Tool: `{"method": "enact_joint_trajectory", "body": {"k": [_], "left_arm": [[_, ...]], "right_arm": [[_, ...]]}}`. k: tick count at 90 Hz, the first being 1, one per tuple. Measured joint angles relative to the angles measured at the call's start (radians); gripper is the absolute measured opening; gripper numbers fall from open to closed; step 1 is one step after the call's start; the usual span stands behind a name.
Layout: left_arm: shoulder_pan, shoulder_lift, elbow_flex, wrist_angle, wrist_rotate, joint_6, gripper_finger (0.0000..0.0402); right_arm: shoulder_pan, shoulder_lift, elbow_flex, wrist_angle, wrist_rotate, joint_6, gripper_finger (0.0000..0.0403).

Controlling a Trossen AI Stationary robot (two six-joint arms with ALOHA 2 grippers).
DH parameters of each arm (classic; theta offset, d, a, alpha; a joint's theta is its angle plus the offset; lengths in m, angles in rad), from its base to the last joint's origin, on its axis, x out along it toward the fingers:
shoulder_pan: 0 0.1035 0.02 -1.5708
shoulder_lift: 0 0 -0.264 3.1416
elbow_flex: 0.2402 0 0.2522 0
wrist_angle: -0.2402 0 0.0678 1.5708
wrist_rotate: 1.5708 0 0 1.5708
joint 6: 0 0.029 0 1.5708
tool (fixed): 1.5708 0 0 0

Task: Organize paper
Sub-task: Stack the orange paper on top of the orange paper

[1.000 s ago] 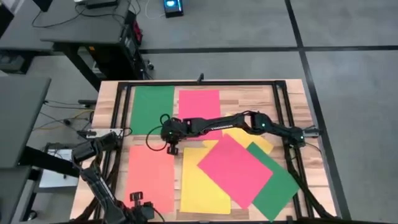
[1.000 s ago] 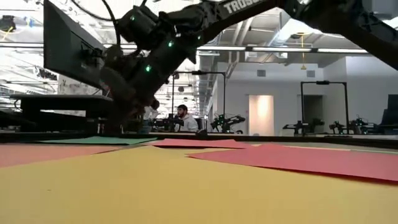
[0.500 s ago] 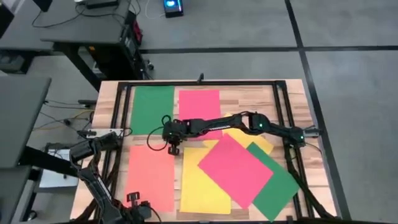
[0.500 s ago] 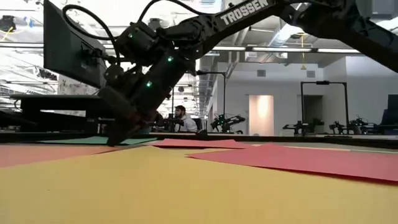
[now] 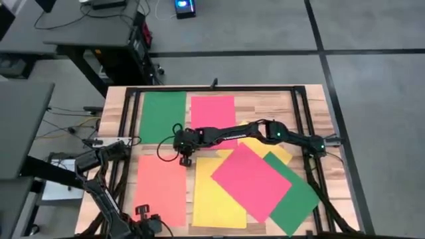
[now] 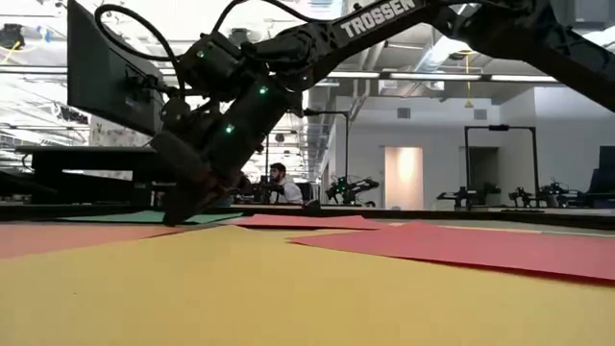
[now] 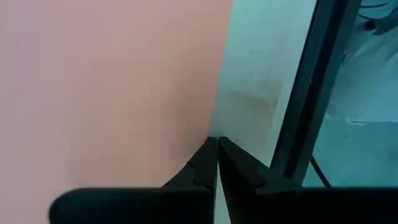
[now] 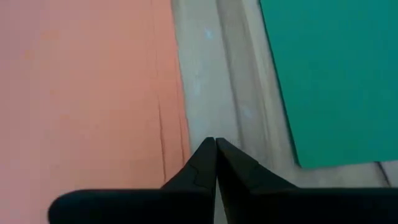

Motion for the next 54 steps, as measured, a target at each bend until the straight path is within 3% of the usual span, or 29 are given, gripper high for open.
{"method": "enact_joint_trajectory", "body": {"k": [54], "left_arm": [[0.001,0.001,-0.002,-0.062,0.002,-0.003,0.0000]], "right_arm": [[0.014,0.001,-0.002,0.006,-0.004,0.000,0.0000]]}}
